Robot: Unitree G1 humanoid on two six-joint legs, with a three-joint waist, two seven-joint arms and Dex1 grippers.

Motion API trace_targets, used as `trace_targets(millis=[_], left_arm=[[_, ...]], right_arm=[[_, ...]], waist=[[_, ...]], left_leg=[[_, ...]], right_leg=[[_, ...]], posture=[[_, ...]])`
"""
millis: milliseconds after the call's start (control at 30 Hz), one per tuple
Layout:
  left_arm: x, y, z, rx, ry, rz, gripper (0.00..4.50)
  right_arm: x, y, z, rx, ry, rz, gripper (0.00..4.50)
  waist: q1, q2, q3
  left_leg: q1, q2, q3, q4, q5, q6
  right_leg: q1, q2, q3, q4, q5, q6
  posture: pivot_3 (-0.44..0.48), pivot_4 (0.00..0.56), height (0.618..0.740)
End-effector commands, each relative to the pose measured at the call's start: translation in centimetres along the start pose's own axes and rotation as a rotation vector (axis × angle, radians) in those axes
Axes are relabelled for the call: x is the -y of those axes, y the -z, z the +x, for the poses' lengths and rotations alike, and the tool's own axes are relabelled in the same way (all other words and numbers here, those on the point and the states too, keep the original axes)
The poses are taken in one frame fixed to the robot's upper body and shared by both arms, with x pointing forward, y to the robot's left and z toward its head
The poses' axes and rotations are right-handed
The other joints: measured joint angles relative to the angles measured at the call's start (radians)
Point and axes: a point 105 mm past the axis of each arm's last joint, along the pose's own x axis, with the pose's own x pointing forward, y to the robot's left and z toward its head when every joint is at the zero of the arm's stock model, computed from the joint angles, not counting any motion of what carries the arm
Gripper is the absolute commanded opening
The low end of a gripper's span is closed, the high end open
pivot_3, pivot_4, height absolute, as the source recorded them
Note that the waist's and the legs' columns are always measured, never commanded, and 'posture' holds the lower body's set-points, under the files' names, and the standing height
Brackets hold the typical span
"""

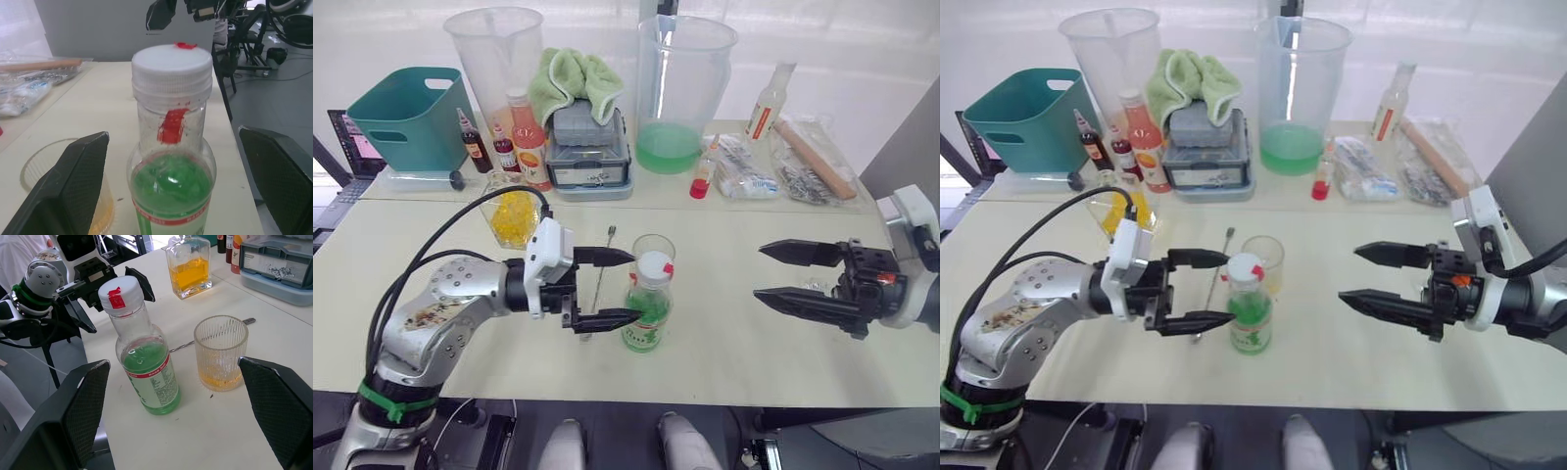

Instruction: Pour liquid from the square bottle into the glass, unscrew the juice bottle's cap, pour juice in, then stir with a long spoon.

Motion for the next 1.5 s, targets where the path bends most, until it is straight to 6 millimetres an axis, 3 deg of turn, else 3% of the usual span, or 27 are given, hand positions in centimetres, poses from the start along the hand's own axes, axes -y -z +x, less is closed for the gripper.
trace_targets(millis=[33,633,933,1000,1267,1500], left_arm=[[-0.2,-0.3,0.7,0.001,0.009,0.035,4.50],[-0.8,-0.3,2.8,0.035,0.093,0.068,4.50],[-0.7,-0.8,3.2,0.069,0.123,0.053,1.66],[-0.7,-0.8,3.3,0.067,0.130,0.052,1.29],[-0.6,-0.7,3.4,0.041,0.155,0.054,1.28],[-0.4,-0.5,3.5,0.025,0.182,0.046,1.28]], right_arm=[[-1.0,-1.2,0.1,0.028,-0.019,-0.071,4.45],[-2.4,0.0,-0.1,0.017,-0.007,-0.080,4.45],[-2.4,0.5,-0.1,0.008,0.011,-0.082,4.50],[-2.4,0.5,0.0,0.007,0.009,-0.085,4.50],[-3.0,-0.8,2.5,0.059,-0.040,-0.151,4.50],[-3.4,-1.5,7.1,0.081,-0.088,-0.187,4.50]], waist=[[0.000,0.000,0.000],[0.007,0.000,0.000],[0.011,0.000,0.000],[0.011,0.000,0.000],[0.008,0.000,0.000],[0.003,0.000,0.000]], left_leg=[[0.000,0.000,0.000,0.000,0.000,0.000],[0.000,-0.001,0.000,0.001,0.000,0.000],[0.000,-0.001,0.000,0.001,0.000,0.000],[0.000,-0.001,0.000,0.001,0.000,0.000],[0.000,-0.001,0.000,0.001,0.000,0.000],[0.000,-0.001,-0.001,0.001,0.000,0.000]], right_leg=[[0.000,0.000,0.000,0.000,0.000,0.000],[0.001,0.000,0.000,0.000,0.000,0.001],[0.001,0.000,0.000,0.000,0.001,0.001],[0.001,0.000,0.000,0.000,0.001,0.001],[0.001,0.000,0.001,0.000,0.001,0.001],[0.000,0.000,0.000,0.000,0.001,0.001]], posture=[[0.000,0.150,0.728],[0.000,0.150,0.728],[0.000,0.150,0.728],[0.000,0.150,0.728],[0.000,0.150,0.728],[0.000,0.150,0.728]])
